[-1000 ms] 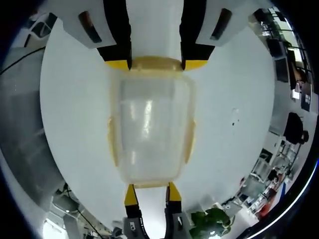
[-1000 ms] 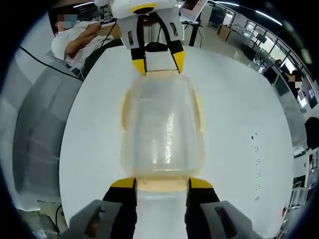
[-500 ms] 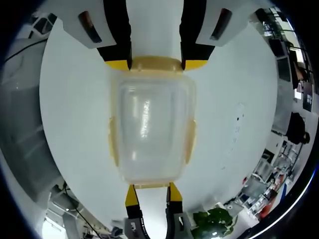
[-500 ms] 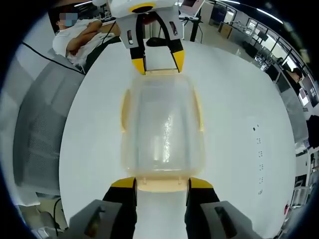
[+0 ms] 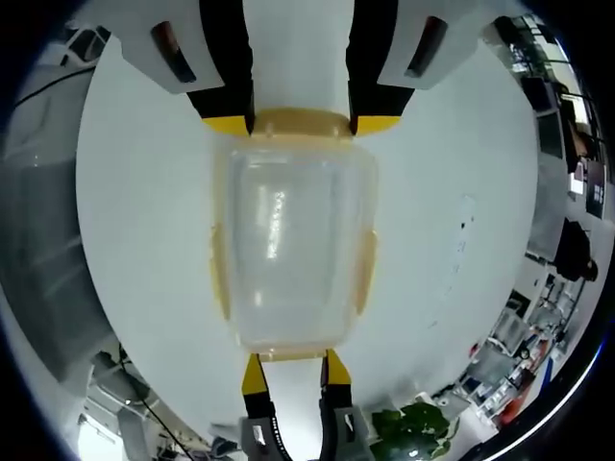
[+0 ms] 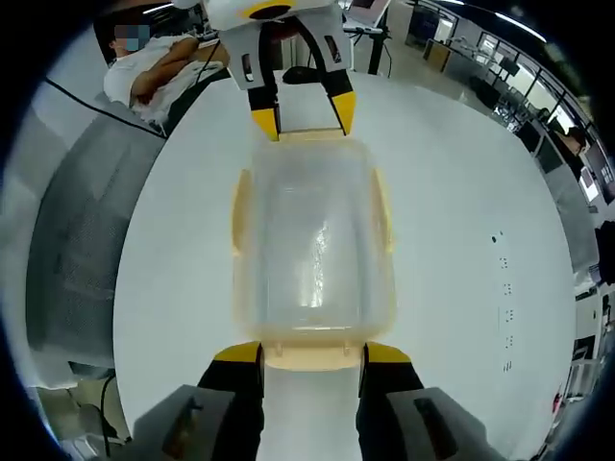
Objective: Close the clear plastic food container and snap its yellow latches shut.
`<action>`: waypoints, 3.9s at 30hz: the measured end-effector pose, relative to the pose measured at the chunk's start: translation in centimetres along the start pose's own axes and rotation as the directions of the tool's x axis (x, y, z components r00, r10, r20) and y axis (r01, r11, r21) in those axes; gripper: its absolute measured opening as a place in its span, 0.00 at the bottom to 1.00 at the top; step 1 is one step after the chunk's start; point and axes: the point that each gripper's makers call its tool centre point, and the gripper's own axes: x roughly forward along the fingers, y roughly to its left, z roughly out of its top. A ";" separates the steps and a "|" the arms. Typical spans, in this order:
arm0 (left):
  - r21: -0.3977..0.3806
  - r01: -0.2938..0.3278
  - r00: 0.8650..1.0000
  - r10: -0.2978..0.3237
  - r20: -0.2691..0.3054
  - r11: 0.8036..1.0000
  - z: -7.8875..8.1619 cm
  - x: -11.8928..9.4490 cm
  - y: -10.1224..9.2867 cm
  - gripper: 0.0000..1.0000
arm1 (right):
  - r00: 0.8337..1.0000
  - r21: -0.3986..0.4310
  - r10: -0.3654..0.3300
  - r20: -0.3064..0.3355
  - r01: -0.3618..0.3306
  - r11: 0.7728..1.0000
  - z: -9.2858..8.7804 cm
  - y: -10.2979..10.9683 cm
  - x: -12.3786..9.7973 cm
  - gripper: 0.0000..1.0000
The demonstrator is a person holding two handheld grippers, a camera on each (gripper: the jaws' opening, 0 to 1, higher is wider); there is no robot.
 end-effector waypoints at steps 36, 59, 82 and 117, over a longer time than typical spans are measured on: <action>-0.039 0.039 0.999 -0.038 0.012 0.998 0.0 1.1 -0.6 0.36 | 0.999 -0.015 0.035 0.004 -0.035 0.999 -0.7 -0.2 1.0 0.37; -0.179 -0.031 0.992 0.052 0.116 0.983 1.3 -1.5 0.6 0.42 | 0.988 0.213 -0.031 0.150 -0.002 0.977 -0.2 -0.9 -1.5 0.42; -0.573 -0.065 0.976 0.171 0.134 0.817 2.8 -1.5 2.3 0.45 | 0.958 0.551 -0.225 0.179 0.092 0.830 1.0 -2.0 -1.3 0.45; -0.902 0.111 0.957 0.200 0.210 0.416 2.5 0.4 -0.1 0.50 | 0.921 0.827 -0.273 0.278 -0.085 0.556 1.4 -0.4 1.1 0.47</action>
